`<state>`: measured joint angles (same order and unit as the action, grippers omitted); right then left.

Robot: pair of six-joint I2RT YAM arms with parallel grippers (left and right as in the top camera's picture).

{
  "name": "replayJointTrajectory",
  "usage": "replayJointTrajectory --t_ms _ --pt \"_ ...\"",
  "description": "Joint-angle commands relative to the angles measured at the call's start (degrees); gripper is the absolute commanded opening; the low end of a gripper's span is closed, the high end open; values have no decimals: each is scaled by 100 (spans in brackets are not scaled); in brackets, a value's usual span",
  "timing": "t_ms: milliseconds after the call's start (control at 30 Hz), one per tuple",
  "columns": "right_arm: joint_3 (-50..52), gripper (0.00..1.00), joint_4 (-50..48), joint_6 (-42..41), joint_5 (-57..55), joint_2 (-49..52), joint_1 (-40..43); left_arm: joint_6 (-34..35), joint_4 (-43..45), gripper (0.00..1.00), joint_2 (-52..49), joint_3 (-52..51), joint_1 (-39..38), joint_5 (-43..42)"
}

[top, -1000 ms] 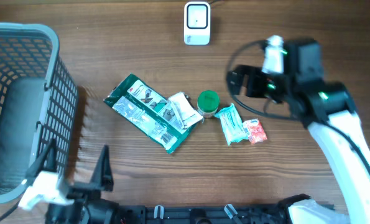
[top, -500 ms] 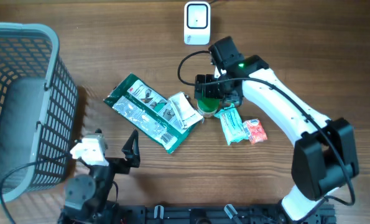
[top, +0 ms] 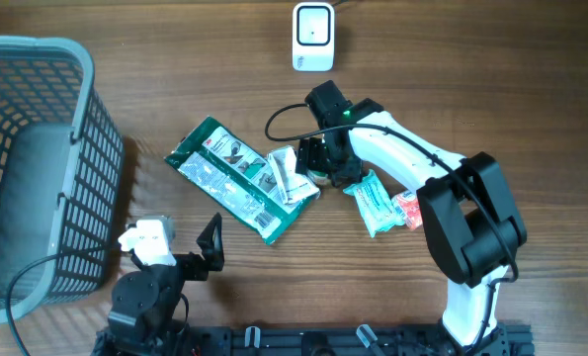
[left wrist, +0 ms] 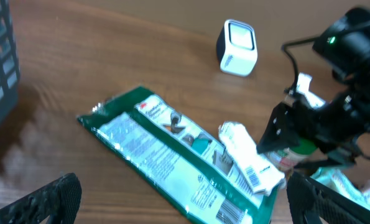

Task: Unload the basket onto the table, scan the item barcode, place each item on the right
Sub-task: 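Move the right gripper over the green-lidded jar and grasp it, then lift the jar with the right gripper to the barcode scanner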

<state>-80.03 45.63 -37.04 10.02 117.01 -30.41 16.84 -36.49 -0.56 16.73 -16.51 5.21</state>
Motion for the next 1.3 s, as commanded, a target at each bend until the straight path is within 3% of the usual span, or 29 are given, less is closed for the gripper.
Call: replayJointTrajectory --t_ms 0,67,200,267,333,367,467,533,567,633,667,700,733,767,933,1267 --pt "-63 75 7 83 -275 225 4 52 -293 100 20 -9 -26 -68" --pt "-306 70 109 756 -258 225 7 52 -680 100 20 -9 -26 -68" --pt "-1062 73 872 2839 -284 225 4 52 -1351 100 20 -9 -26 -68" --pt "-1126 83 1283 3722 -522 225 4 52 -1550 100 20 -9 -26 -68" --pt "-1128 100 1436 3873 -850 225 4 52 -1567 100 20 -9 -26 -68" --pt "-1169 99 1460 3853 -857 225 4 52 -1567 100 20 -9 -26 -68" --pt "-2020 100 2343 2809 -855 223 4 52 -1567 100 20 -9 -26 -68" --pt "-2702 100 2846 1331 -739 223 4 52 -1567 100 20 -7 -26 -68" --pt "-3069 100 3060 439 -164 214 4 52 -1567 100 20 -9 -26 -68" --pt "-3180 100 2789 227 741 214 4 52 -1567 100 20 -9 -26 -68" --pt "-3117 100 2789 -389 511 216 -4 52 -1567 100 20 -7 -26 -68" --pt "-2986 100 3123 -2002 144 216 -13 52 -1567 100 20 -9 -26 -68" --pt "-2876 100 3209 -2922 94 216 -13 52 -1567 100 20 -9 -26 -68" --pt "-2741 100 3012 -3388 101 219 -17 52 -1567 100 20 -7 -26 -68" --pt "-2221 100 2483 -3963 -129 367 -17 52 -1567 100 20 -7 -26 -68" --pt "-1696 100 1799 -3794 -7 994 -7 52 -1567 100 20 -7 -26 -68"
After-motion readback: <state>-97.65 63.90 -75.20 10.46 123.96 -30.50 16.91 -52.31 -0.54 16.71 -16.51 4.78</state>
